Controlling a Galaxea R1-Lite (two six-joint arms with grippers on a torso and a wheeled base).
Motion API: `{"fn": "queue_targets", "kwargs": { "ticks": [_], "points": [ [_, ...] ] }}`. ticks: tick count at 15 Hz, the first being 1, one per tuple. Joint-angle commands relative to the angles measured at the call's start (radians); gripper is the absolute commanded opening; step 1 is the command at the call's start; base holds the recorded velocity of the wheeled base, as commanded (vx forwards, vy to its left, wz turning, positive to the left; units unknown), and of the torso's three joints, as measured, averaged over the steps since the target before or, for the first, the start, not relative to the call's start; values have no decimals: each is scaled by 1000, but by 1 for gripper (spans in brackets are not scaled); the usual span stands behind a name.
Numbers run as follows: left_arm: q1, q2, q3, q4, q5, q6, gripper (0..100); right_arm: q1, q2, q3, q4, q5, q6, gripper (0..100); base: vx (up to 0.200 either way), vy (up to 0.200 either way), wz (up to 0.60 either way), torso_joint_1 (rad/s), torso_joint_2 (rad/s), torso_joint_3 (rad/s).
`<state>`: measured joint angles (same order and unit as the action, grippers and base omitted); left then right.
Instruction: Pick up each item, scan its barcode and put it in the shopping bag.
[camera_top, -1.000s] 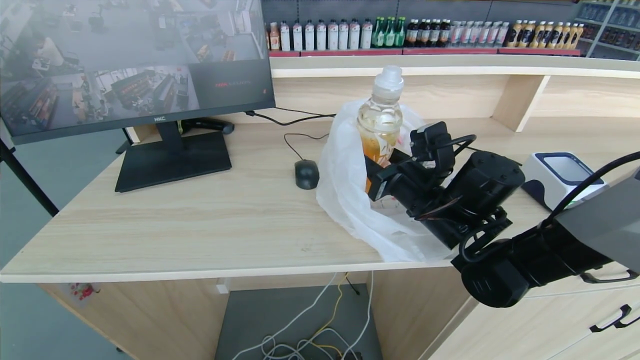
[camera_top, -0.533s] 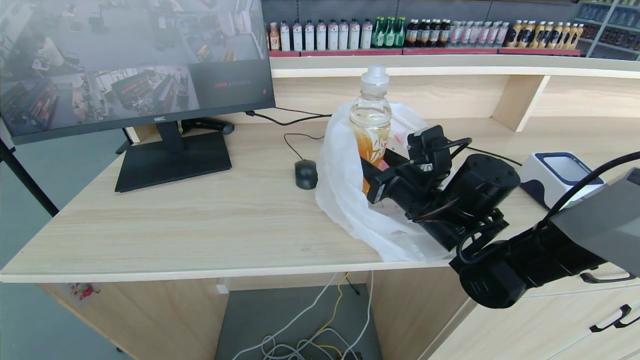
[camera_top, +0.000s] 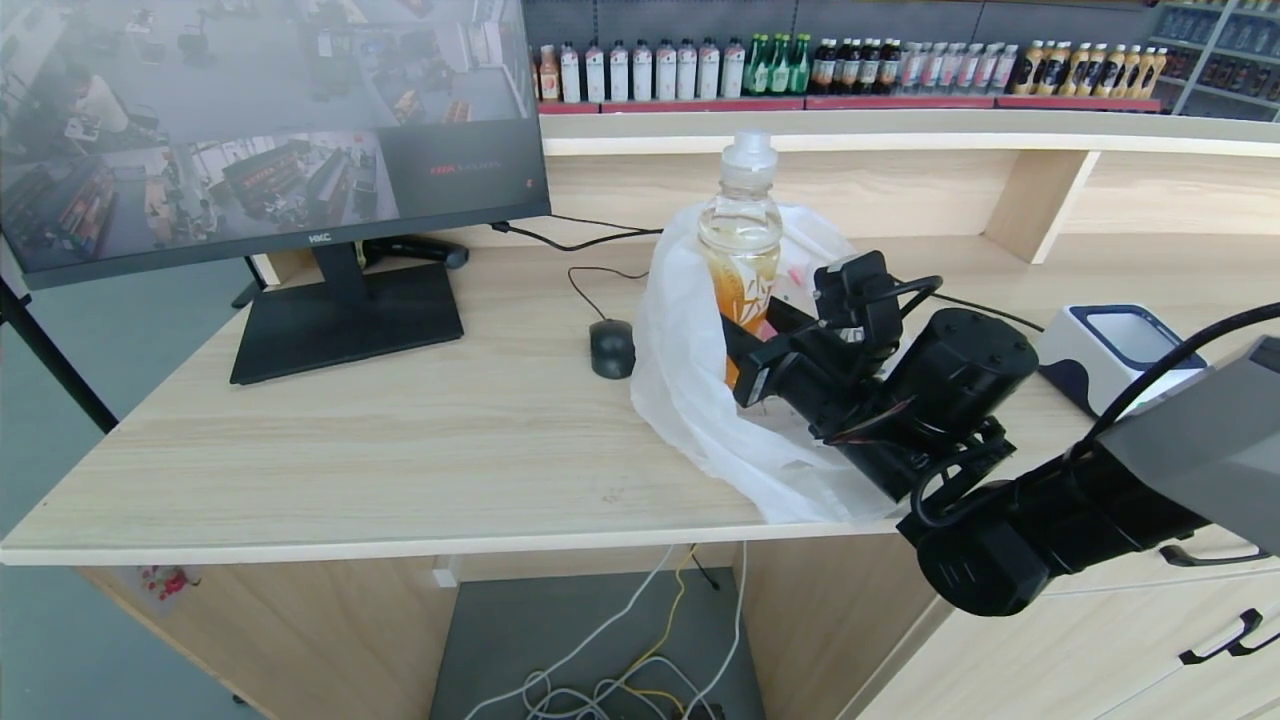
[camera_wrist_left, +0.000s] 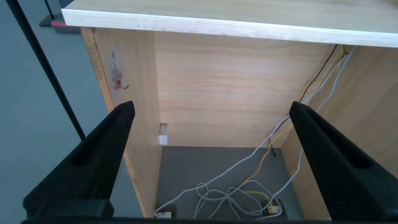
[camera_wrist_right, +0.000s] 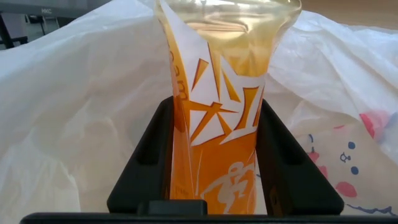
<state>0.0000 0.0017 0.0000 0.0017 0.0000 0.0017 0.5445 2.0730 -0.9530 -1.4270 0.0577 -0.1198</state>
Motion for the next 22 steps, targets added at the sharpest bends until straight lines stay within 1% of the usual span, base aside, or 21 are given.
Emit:
{"fn": "queue_targets", "kwargs": {
  "ticks": [1,5,6,11,17,22],
  "points": [
    [0,0,0,0,0,0,100,0,4,-10,-1,1,0,0,0,0,0,0,0,0],
    [0,0,0,0,0,0,100,0,-16,-1,0,1,0,0,0,0,0,0,0,0],
    [0,0,0,0,0,0,100,0,-22,3,0,2,0,100,0,0,0,0,0,0],
    [0,0,0,0,0,0,100,-3,-53,34,-1,2,2,100,0,0,0,0,0,0],
    [0,0,0,0,0,0,100,-6,-152,118,-3,2,2,100,0,0,0,0,0,0],
    [0,0,0,0,0,0,100,-21,-283,252,-6,5,2,100,0,0,0,0,0,0]
  ]
}}
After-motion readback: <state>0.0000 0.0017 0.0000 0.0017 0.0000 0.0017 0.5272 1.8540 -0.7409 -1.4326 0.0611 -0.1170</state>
